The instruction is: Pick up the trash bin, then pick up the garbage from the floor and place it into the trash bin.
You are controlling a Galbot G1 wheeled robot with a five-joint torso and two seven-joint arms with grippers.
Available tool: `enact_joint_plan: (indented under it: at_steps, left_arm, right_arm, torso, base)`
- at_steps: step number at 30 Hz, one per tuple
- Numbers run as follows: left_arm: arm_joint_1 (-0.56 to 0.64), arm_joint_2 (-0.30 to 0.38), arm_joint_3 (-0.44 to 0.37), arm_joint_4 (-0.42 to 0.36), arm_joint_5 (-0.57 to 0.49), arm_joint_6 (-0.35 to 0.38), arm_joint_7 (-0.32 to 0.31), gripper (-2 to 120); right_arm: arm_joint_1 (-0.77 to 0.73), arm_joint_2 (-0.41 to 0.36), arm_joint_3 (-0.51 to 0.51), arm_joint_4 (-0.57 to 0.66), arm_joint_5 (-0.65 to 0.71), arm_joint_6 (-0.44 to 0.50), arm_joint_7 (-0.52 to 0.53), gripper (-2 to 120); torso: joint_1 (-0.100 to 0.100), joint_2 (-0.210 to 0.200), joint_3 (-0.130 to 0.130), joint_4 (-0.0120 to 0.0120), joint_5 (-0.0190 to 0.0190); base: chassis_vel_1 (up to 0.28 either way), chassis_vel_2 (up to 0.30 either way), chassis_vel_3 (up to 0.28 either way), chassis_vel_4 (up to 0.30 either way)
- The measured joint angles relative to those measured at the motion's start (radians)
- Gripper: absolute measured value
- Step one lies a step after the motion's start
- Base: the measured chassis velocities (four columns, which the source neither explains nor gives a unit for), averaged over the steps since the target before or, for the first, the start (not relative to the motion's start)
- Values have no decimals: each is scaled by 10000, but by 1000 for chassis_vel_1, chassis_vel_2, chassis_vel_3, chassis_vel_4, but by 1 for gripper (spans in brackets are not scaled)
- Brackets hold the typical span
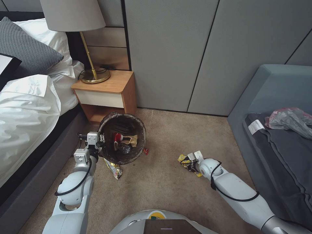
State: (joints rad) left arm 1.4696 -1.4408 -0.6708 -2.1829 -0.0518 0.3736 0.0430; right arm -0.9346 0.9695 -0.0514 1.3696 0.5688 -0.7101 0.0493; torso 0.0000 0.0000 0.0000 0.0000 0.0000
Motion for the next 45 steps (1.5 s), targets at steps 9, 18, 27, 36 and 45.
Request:
enact_joint_plan:
  at_steps: [9,18,27,36,45]
  left_arm:
    - [1,17,-32,-19,0,1,2,2]
    - [4,-26,-34,-4,19,-6,11,2]
    - [-52,-39,-38,91,31,-15,8,2]
    - [-132,-62,25,179,35,-16,4,2]
    - [-142,-49,18,191,35,-16,5,3]
  right_arm:
    - [0,-6,122,57,0,21,23,0]
    - [-55,-79,384,254,106,-9,21,0]
    - [-324,-241,499,689,483,-57,233,10]
    - [-586,-346,732,960,510,-72,241,42]
    - [-710,-392,831,1113,505,-121,276,65]
  torso:
    - [0,0,0,0,0]
    - [0,0,0,0,0]
    - [0,0,0,0,0]
    - [0,0,0,0,1]
    - [0,0,0,0,1]
  base:
    - [0,0,0,0]
    - [0,0,0,0]
    - [0,0,0,0]
    - [0,0,0,0]
    - [0,0,0,0]
